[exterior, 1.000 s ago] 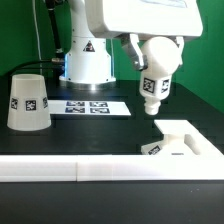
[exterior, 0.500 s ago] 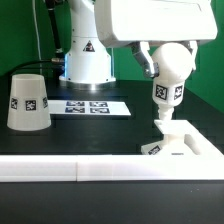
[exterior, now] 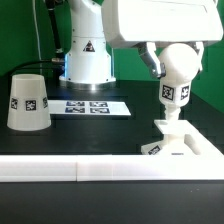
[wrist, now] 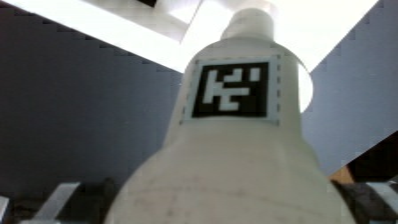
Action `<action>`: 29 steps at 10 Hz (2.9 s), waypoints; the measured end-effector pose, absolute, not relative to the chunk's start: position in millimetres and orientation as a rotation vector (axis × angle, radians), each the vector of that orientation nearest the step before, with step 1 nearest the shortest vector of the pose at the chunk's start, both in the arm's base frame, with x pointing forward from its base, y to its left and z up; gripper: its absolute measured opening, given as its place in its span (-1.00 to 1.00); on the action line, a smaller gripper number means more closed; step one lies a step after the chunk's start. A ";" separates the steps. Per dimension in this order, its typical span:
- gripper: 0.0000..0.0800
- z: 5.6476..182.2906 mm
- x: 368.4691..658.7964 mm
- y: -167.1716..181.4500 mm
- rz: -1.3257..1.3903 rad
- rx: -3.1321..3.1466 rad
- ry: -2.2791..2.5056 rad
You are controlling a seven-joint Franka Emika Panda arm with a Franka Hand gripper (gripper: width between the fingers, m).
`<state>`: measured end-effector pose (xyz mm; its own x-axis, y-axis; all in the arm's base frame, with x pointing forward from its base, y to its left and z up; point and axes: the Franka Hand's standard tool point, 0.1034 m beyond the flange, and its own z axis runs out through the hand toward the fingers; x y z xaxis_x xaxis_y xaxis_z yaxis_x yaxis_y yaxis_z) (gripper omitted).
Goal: Assemble lamp
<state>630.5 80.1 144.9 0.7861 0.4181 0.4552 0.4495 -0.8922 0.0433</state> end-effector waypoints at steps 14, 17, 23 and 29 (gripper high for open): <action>0.45 128.5 614.9 94.5 -0.745 -2.911 -0.673; 0.45 121.2 611.7 94.3 -0.731 -2.914 -0.671; 0.45 114.7 607.8 89.3 -0.853 -2.928 -0.656; 0.74 114.5 607.3 87.1 -0.866 -2.931 -0.652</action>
Offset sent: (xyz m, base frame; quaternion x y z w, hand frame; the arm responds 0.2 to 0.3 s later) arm 0.0042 0.0059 -0.0020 -0.0069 0.0678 -0.0056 0.9977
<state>607.3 87.1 114.5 0.7595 0.3868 0.5230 0.3958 -0.9128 0.1004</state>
